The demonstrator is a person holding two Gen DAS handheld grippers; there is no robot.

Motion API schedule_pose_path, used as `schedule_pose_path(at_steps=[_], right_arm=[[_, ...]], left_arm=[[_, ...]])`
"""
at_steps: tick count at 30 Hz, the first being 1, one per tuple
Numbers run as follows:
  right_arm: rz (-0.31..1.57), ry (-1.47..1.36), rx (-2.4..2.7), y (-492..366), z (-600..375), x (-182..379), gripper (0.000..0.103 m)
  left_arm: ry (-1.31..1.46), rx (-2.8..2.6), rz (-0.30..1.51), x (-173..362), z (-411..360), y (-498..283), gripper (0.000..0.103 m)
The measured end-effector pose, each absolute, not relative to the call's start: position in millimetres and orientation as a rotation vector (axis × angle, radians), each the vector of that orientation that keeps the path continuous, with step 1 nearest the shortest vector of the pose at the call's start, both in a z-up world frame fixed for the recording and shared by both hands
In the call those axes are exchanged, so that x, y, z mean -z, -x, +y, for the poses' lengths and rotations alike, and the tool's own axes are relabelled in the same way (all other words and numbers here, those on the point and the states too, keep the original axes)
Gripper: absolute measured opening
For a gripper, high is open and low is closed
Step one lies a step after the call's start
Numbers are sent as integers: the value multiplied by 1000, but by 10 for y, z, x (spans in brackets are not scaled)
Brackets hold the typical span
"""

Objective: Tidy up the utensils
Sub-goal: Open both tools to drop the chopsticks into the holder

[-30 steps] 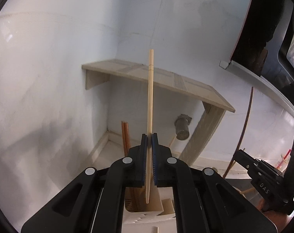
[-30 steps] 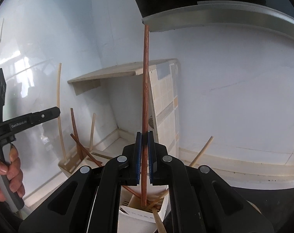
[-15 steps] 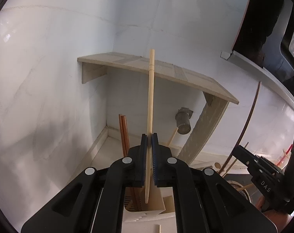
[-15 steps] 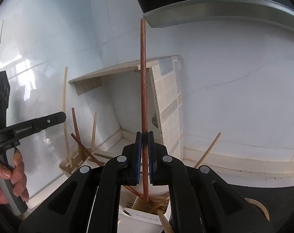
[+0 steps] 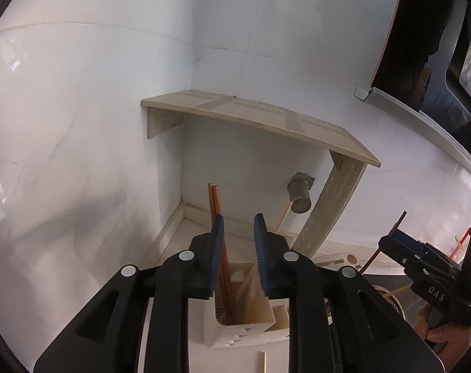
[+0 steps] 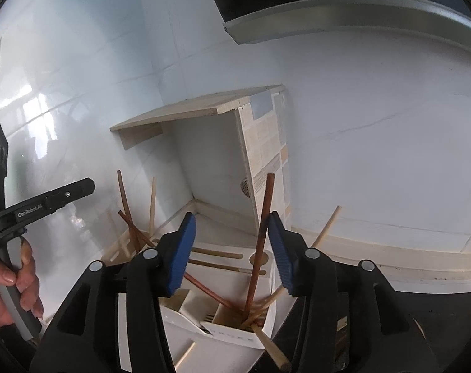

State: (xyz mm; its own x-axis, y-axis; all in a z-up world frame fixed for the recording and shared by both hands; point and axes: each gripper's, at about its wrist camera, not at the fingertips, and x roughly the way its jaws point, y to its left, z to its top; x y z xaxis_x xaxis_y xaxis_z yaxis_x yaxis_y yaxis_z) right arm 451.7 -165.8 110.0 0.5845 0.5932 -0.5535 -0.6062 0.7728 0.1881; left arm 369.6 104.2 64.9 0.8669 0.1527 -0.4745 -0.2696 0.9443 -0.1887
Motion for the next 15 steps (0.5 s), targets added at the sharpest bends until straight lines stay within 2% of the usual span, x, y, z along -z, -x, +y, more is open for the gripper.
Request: schedule_pose_path(at_steps=[3,7,15], right_arm=[[646,29,-696,-4464,-1681,-1137,53],[663,45,-686,-4384,-1712,-1193,60],[673,62,-680,-4148,-1805,-1296,62]], left_arm=[[242,-234,486,-628,1033,-3609,30],[247,-238,503,-606,1022,-3492,30],[232,-229,540,-522,920,-3219,35]])
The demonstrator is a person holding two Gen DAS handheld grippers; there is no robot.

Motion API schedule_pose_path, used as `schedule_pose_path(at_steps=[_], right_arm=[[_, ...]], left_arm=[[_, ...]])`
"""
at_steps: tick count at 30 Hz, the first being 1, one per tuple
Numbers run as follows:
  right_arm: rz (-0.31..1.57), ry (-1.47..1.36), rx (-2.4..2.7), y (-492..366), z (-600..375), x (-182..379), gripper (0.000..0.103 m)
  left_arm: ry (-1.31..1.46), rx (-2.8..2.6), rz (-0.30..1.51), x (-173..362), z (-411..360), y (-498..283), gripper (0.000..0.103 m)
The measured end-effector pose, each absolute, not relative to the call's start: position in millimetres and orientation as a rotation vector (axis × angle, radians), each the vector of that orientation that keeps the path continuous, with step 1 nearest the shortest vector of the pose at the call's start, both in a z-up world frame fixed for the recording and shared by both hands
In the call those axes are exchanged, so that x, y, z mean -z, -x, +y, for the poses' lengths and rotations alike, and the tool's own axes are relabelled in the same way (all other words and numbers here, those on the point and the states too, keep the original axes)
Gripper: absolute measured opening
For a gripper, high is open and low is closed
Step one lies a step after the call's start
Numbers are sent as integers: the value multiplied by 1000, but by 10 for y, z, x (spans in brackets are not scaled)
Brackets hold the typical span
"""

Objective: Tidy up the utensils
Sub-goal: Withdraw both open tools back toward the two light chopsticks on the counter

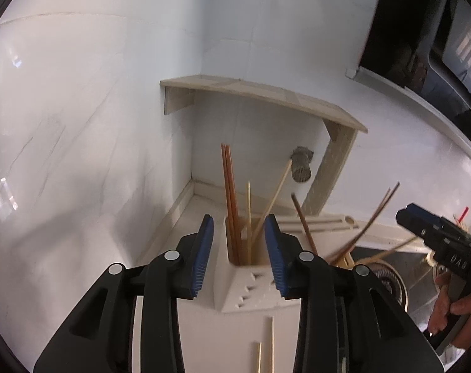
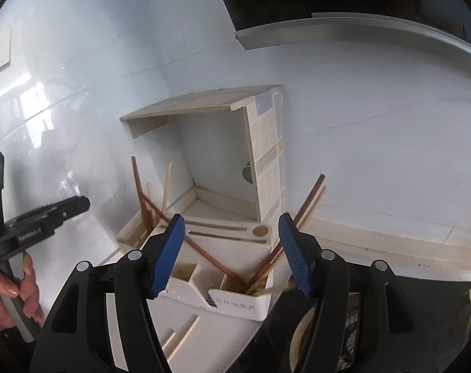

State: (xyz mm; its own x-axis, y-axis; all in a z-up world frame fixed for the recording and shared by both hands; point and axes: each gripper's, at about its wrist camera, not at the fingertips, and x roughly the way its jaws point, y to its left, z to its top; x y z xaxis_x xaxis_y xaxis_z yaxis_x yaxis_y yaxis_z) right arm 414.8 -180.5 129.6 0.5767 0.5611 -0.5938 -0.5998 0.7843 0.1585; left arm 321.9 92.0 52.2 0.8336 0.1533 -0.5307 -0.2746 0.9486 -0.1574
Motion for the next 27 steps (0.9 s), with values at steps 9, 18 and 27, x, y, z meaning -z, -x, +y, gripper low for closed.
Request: schedule_pose_path(at_steps=[9,18,27], right_arm=[[718,85,-684,-3842,-1805,-1244,62],[762,114,-695,-3642,-1783,-1141,64],[850,145,-698,-3605,-1698,-969,64]], left_arm=[[208,-222,665,-199,787,-2925,38],[218,-205,748,34,722,-2800,39],[203,-184,783,133,615,-2735,42]])
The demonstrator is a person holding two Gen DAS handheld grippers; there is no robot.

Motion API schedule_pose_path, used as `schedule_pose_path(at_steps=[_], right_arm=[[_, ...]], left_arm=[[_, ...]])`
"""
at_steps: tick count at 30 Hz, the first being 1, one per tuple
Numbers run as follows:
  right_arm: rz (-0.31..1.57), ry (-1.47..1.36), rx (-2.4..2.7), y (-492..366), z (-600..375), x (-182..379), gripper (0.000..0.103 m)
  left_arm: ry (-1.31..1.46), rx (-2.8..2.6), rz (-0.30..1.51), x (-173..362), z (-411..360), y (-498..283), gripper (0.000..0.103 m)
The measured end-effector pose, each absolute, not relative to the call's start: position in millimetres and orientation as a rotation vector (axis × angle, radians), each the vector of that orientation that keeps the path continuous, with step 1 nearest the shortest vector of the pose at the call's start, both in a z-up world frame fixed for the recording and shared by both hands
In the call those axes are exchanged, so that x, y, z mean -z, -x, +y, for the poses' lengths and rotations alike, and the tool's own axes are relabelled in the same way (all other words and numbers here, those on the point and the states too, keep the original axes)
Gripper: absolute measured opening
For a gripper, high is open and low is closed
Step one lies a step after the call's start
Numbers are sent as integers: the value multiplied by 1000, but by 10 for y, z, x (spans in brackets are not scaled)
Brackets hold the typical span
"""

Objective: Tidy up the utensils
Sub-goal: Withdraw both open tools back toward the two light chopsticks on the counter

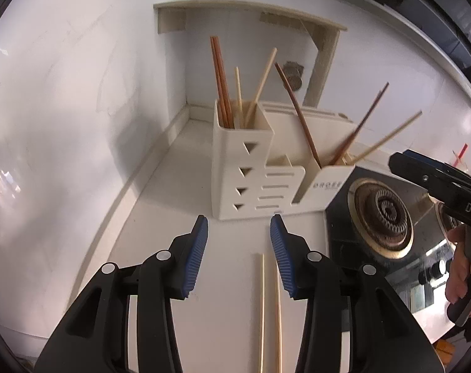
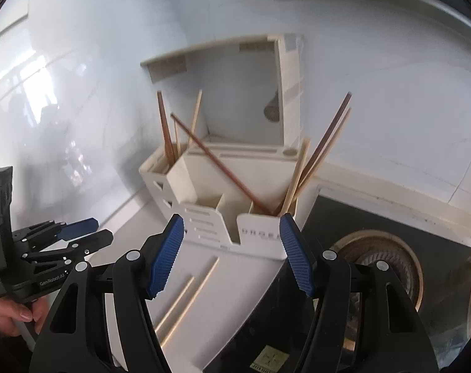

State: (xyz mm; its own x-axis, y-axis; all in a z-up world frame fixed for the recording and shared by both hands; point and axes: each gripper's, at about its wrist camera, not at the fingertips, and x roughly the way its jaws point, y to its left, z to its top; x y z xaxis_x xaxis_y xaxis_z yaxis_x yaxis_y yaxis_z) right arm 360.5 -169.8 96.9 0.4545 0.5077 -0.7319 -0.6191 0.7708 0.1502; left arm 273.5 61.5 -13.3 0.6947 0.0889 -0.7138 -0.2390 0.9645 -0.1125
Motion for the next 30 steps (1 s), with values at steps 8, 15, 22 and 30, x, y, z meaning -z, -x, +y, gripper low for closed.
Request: schedule_pose_path(at_steps=[8,15,22,30], right_arm=[[949,152,-707,-3557,-1652,-771,64],[1051,187,-701,-3538,-1545,-563,64],[1163,202,-697,-3528,-1449,-302,64],[1271,225,-689,-3514,-1337,-86,64]], left_arm=[[186,-159,843,284,476,-2699,43],[191,-135,913,469,435,-2683,45],[186,-109,988,672,412,-2674,46],[147,-79,1084,925,360,-2688,46]])
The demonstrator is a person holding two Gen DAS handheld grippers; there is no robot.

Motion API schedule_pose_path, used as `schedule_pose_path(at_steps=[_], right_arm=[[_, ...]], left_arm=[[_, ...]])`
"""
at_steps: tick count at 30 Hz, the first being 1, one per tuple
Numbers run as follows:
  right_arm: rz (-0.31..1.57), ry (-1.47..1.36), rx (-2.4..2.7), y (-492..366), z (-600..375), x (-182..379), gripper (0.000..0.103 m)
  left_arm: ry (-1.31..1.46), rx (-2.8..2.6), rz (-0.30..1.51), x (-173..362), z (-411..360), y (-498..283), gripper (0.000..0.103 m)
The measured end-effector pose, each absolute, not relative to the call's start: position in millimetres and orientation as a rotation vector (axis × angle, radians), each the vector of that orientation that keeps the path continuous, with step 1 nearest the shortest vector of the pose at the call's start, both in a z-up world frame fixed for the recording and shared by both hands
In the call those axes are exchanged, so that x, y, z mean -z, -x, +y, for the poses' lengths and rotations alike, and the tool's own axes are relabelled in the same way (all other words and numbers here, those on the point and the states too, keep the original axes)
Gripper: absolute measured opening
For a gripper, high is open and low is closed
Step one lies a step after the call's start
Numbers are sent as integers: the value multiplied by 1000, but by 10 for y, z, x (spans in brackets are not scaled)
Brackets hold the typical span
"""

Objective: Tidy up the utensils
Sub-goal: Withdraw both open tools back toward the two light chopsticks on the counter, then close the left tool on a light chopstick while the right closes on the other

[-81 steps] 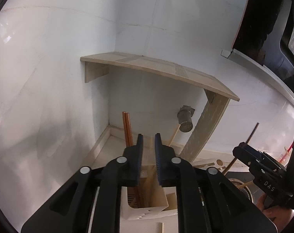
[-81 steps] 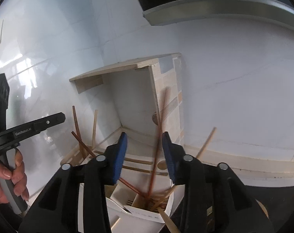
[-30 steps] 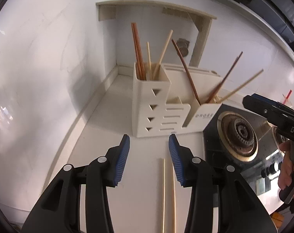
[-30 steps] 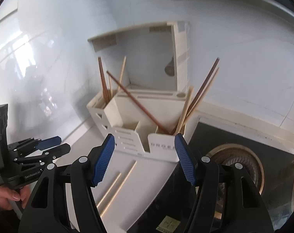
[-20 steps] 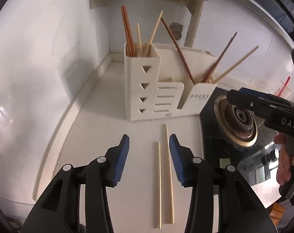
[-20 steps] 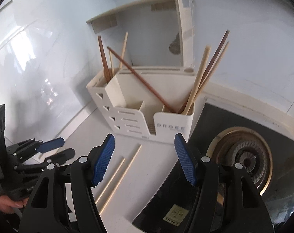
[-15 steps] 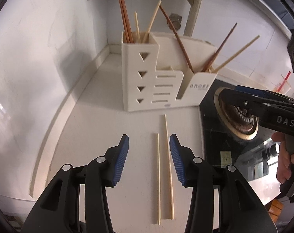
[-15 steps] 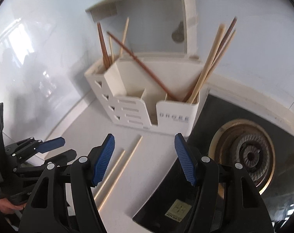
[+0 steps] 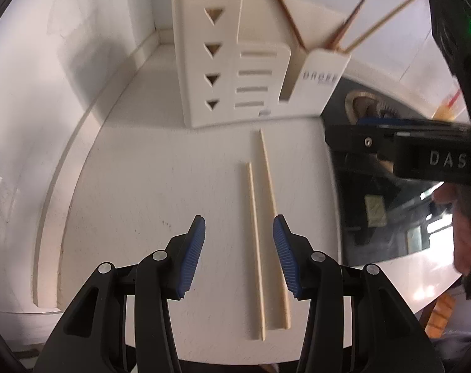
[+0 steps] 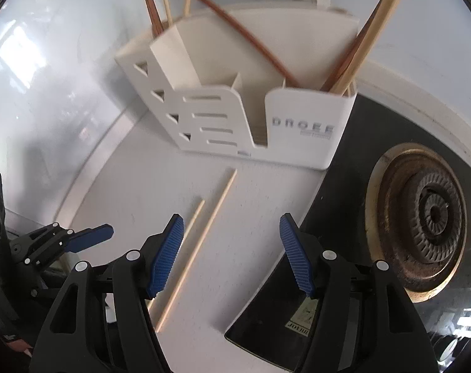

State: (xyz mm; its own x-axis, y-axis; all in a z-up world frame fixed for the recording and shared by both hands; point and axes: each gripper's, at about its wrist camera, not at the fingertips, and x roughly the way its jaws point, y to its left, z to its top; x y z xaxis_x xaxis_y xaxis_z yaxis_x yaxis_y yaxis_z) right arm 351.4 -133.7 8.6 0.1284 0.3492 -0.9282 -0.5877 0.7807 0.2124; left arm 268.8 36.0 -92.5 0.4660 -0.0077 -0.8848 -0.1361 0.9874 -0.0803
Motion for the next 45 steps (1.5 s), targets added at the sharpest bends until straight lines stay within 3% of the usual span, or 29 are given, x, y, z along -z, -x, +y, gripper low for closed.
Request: schedule_pose_path(at_steps=[20,24,28,32,34,45], right_arm=[[1397,271,-657,-3504,-1191,280,64],[1405,282,-650,-3523,-1195,311,64],[1414,283,-646,-3519,-1175,360,64],[1422,290,-648,-3514,-1123,400,64],[1427,290,-649,-3520,-1083,419,64],[1446,286,-653,-3517,-980,468,64]], left_arm=[[138,-1,1234,1300,327,-2841,45],[129,8,1270,1376,305,-2891,39],[110,7,1309,1465,287,-2914,26],[81,8,1323,1480,261,-2932,23],[45,-21,1340,1498,247,-2959,11],[20,-17,1357,1523,269,-2965,12]])
